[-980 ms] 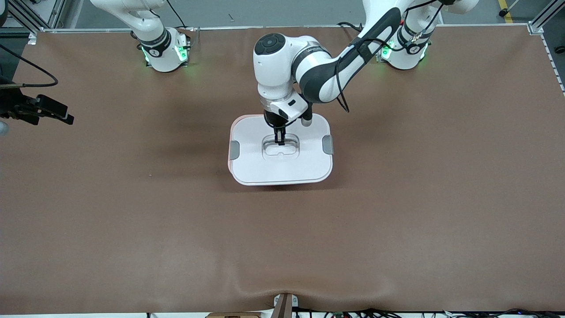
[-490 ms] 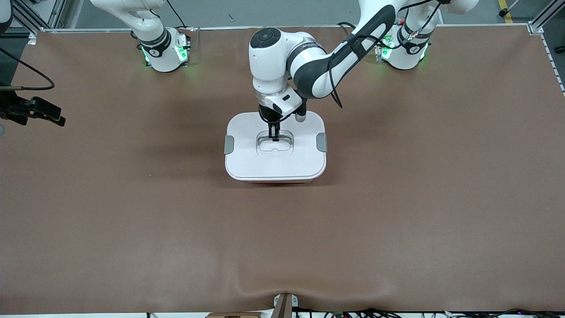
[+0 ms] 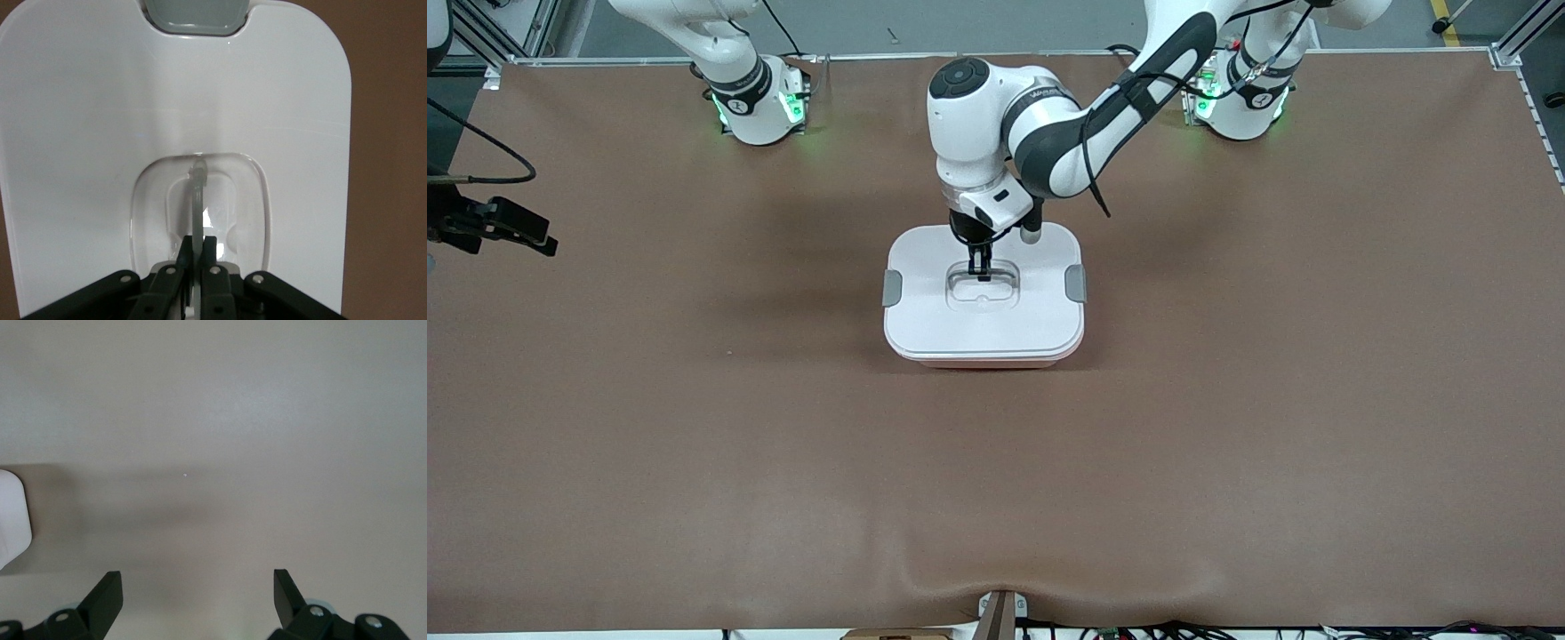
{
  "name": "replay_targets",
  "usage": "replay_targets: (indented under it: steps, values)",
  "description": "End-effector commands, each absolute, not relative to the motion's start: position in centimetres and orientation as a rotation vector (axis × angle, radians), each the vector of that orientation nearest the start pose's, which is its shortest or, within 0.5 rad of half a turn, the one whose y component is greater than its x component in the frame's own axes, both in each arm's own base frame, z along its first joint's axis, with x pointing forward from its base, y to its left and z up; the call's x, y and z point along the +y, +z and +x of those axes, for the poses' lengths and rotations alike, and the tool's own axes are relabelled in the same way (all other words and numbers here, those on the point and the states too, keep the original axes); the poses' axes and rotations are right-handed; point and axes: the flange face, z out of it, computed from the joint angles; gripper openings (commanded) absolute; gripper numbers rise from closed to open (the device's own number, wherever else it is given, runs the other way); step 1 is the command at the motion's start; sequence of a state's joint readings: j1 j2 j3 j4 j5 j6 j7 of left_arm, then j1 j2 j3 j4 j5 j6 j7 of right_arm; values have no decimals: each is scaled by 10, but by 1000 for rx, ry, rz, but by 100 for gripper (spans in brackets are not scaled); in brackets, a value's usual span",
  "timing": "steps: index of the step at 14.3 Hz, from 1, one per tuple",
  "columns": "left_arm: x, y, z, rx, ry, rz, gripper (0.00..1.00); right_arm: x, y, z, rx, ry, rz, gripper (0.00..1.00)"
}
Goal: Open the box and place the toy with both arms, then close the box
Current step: 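Lower the white lid onto the box and press it with the left gripper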
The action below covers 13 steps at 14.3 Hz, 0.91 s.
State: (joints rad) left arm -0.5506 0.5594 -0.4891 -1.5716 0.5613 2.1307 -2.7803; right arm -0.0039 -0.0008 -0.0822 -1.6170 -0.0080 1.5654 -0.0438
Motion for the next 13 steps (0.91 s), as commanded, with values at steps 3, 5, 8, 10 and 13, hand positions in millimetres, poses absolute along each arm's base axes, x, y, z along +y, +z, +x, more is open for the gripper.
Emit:
replay_targets:
  steps: [3, 5, 8, 10, 13]
  values:
    - [-560, 354, 409, -2474, -375, -2213, 0, -37, 606, 543, 34, 120, -3151, 100]
    - [-559, 354, 413, -2473, -388, -2218, 0, -36, 606, 544, 31, 112, -3152, 100]
    - [-559, 359, 416, -2481, -388, -2223, 0, -43, 607, 546, 65, 86, -3153, 100]
    - [-561, 360, 417, -2493, -372, -2242, 0, -45, 607, 546, 75, 84, -3154, 100]
    - [-561, 356, 415, -2486, -370, -2241, 0, -45, 613, 544, 94, 76, -3151, 100]
